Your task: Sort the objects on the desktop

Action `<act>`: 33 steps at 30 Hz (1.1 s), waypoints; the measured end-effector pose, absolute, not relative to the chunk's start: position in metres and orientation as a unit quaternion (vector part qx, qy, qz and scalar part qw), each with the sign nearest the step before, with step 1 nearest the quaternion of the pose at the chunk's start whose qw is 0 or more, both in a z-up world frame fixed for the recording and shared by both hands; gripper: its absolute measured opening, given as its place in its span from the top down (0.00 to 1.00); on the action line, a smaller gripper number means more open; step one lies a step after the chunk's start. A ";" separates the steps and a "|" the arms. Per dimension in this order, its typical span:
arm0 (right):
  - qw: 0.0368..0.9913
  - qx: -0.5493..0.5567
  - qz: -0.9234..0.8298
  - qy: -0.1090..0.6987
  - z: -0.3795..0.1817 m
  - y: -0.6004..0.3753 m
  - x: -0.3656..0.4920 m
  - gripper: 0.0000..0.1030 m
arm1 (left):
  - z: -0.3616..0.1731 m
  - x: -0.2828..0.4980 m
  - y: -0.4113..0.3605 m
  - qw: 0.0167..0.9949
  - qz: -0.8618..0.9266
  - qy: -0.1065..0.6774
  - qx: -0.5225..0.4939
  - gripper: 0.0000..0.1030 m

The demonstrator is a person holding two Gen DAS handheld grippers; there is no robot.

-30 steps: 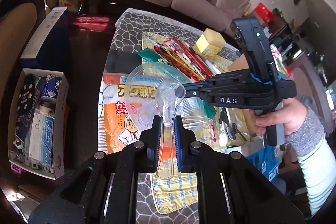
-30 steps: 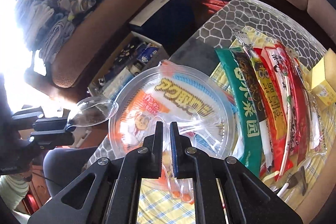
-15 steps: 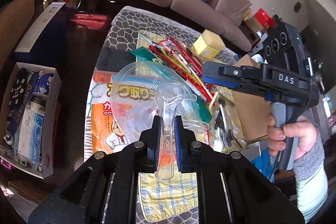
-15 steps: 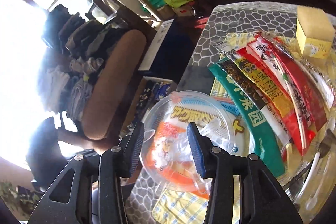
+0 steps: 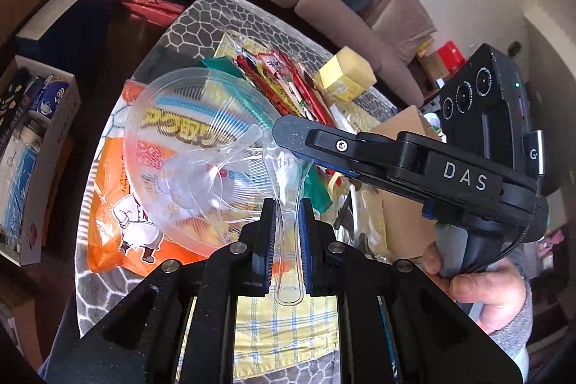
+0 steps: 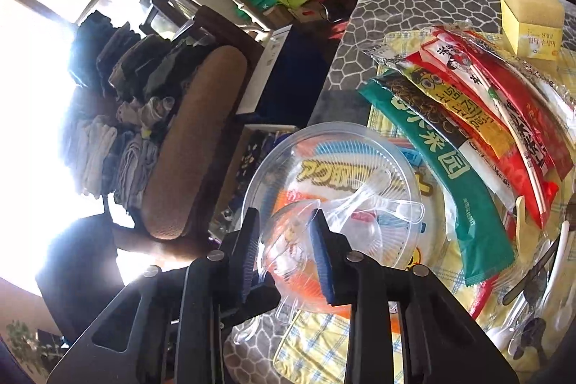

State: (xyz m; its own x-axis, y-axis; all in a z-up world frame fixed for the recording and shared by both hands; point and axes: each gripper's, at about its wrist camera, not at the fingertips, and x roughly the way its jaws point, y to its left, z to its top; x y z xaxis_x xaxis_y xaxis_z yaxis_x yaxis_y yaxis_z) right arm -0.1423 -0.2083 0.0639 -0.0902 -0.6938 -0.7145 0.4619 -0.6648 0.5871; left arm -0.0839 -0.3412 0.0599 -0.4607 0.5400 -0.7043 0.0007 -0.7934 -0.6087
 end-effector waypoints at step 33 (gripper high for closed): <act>0.312 0.505 -0.802 0.063 0.100 -0.104 -0.138 0.20 | 0.085 -0.062 -0.317 0.167 0.834 -0.183 -0.494 0.34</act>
State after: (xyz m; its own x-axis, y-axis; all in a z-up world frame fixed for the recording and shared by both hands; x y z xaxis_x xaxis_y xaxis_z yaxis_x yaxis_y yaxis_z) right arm -0.1384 -0.1041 0.0997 -0.2958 -0.4373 -0.8493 0.5652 -0.7968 0.2134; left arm -0.0625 -0.3172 0.0853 -0.4566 0.4593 -0.7619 -0.0988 -0.8773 -0.4696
